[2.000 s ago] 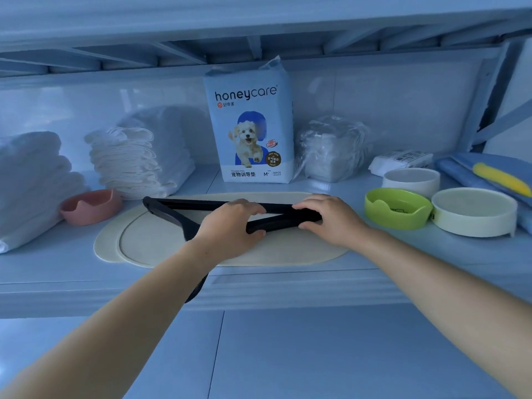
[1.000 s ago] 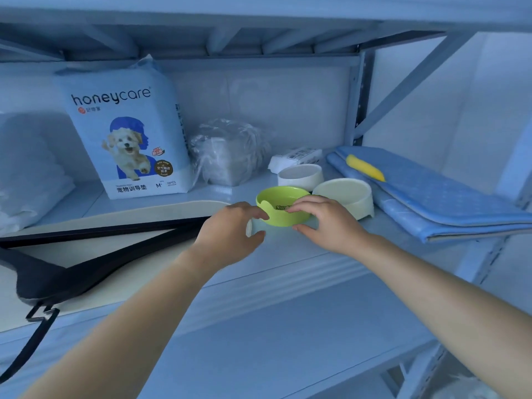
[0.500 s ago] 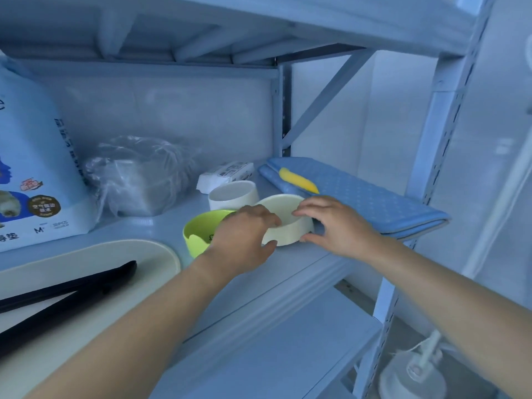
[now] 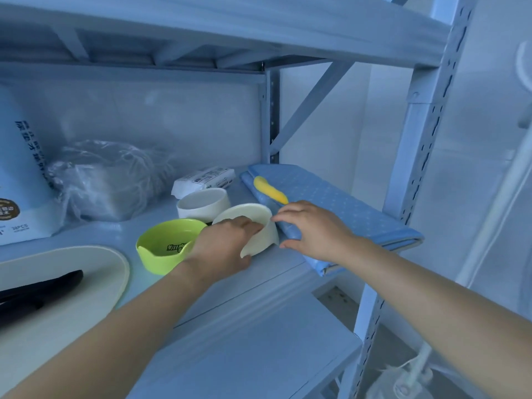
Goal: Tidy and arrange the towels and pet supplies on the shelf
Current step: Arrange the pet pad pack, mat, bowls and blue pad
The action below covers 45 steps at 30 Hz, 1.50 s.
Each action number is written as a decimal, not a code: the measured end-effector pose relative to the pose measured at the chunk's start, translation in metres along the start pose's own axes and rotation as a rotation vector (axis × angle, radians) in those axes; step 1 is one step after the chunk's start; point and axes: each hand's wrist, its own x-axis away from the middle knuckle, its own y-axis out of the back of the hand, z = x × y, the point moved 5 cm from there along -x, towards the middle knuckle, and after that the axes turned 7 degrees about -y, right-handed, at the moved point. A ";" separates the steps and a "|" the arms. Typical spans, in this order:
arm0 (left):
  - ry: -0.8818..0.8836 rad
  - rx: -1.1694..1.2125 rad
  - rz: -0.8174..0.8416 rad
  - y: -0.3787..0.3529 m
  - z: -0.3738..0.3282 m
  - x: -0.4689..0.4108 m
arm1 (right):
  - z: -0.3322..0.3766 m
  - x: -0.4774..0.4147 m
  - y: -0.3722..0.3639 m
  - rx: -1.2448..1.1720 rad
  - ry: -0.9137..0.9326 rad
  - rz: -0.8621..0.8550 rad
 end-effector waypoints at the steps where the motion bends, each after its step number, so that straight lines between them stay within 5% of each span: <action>1: 0.022 -0.007 0.003 -0.002 -0.002 -0.001 | -0.001 -0.002 0.000 -0.014 0.016 0.002; 11: 0.206 -0.077 -0.041 0.005 -0.015 -0.005 | -0.017 -0.017 0.003 -0.112 0.134 -0.005; 17: 0.365 0.047 -0.204 0.027 -0.031 -0.005 | -0.027 -0.019 0.005 -0.190 0.200 -0.010; 39: 0.160 0.113 -0.406 0.045 -0.001 -0.031 | -0.036 -0.035 0.013 -0.378 0.212 -0.077; 45: 0.096 0.208 -0.378 0.048 0.003 -0.046 | -0.032 -0.034 0.023 -0.443 0.352 -0.203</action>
